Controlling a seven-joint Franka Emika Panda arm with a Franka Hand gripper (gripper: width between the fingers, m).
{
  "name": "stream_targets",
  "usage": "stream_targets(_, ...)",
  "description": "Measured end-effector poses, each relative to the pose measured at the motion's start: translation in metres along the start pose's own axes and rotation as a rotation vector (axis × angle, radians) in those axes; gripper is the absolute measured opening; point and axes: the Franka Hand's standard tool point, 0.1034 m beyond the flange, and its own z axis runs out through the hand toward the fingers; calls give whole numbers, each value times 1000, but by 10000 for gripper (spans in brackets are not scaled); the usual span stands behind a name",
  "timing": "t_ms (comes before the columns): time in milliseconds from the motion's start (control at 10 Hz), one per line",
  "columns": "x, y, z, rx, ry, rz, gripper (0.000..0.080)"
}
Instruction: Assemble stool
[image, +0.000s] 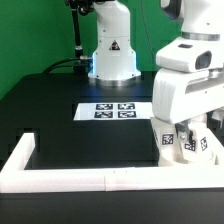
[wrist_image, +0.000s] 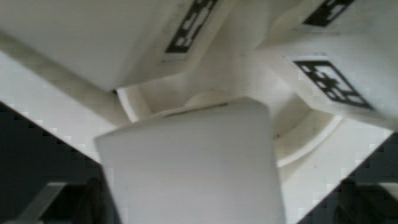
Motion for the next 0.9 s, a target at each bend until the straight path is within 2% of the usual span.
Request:
stream_targets(200,-1,2,1,-4,-3,16,649)
stream_targets(400,-2,3,1,-4,-4,18,405)
stream_targets(500,-2,3,1,-4,-4,19,405)
stream_targets(600,-2,3,1,-4,-4,19,335)
stream_targets(900,-2,4,2,-3,0,76,335)
